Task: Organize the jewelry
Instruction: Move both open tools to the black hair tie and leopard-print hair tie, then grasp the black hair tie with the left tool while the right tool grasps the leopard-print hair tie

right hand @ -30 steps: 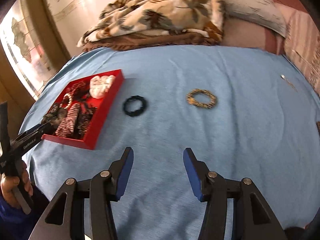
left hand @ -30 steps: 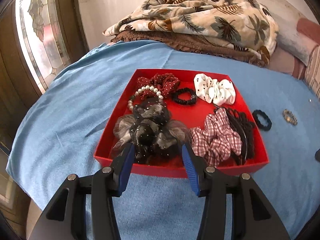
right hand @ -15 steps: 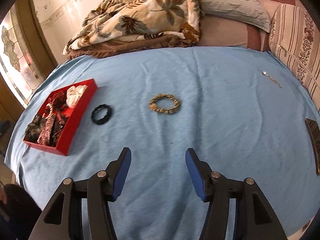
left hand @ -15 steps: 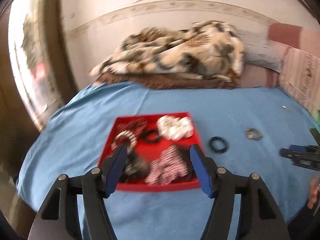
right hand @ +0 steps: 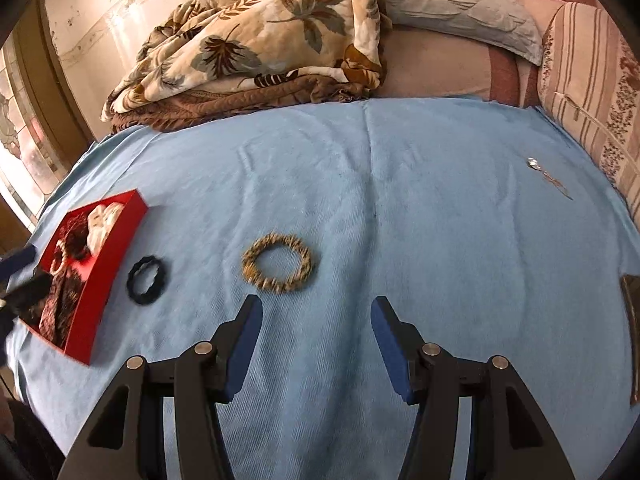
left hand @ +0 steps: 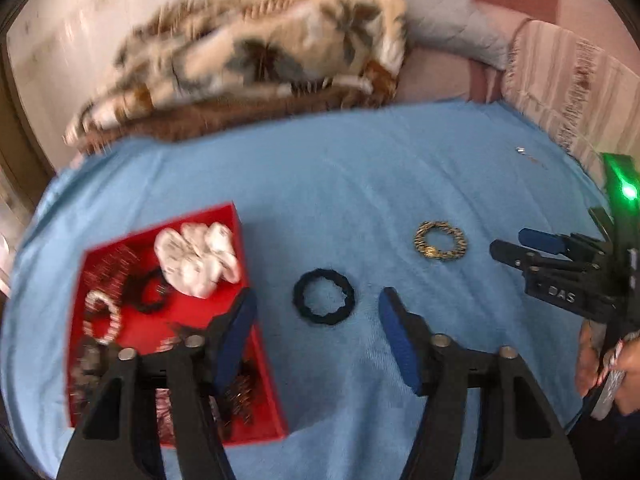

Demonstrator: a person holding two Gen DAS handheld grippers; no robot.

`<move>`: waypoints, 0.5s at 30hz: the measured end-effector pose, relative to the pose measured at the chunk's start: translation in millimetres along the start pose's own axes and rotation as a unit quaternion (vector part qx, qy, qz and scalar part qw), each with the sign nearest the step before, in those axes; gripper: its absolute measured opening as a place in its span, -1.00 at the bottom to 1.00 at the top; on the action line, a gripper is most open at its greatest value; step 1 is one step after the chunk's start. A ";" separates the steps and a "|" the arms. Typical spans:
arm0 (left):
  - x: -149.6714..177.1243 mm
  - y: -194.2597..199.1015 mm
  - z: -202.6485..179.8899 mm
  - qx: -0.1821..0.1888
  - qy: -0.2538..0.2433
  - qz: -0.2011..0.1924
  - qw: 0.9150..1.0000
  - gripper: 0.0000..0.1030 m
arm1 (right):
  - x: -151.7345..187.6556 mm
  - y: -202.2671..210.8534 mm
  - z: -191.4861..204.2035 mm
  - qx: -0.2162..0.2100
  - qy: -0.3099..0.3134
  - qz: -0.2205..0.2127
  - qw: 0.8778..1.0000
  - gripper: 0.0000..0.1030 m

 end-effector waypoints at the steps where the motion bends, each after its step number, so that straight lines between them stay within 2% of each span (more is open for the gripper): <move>1: -1.6 -8.9 1.0 0.004 0.007 0.013 1.000 -0.25 | -2.8 -4.6 -1.5 -0.001 -0.001 0.000 1.000 0.18; 2: -3.6 -19.8 1.7 0.010 0.014 0.027 0.999 -0.42 | -5.5 -10.0 -2.8 -0.003 -0.001 0.001 1.000 0.18; 3: -4.9 -28.2 2.3 0.012 0.019 0.036 0.999 -0.46 | -8.0 -15.8 -3.7 -0.006 0.000 0.002 1.000 0.18; 11: -8.4 -71.4 -2.5 0.000 0.008 0.072 0.997 -0.46 | -10.9 -46.3 -10.5 -0.032 -0.004 0.025 0.999 0.18; 15: -7.2 -86.2 1.1 0.001 0.022 0.084 0.996 -0.46 | -12.7 -49.6 -8.6 -0.043 -0.007 0.027 0.999 0.18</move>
Point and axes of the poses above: each gripper's, at about its wrist camera, not at the fingertips, and y roughly against the way its jaws point, z to its left, x to its underside, the point moved 9 cm from there along -y, roughly the way its jaws point, and after that the axes turned 7 degrees about z, right-handed, at the moved point
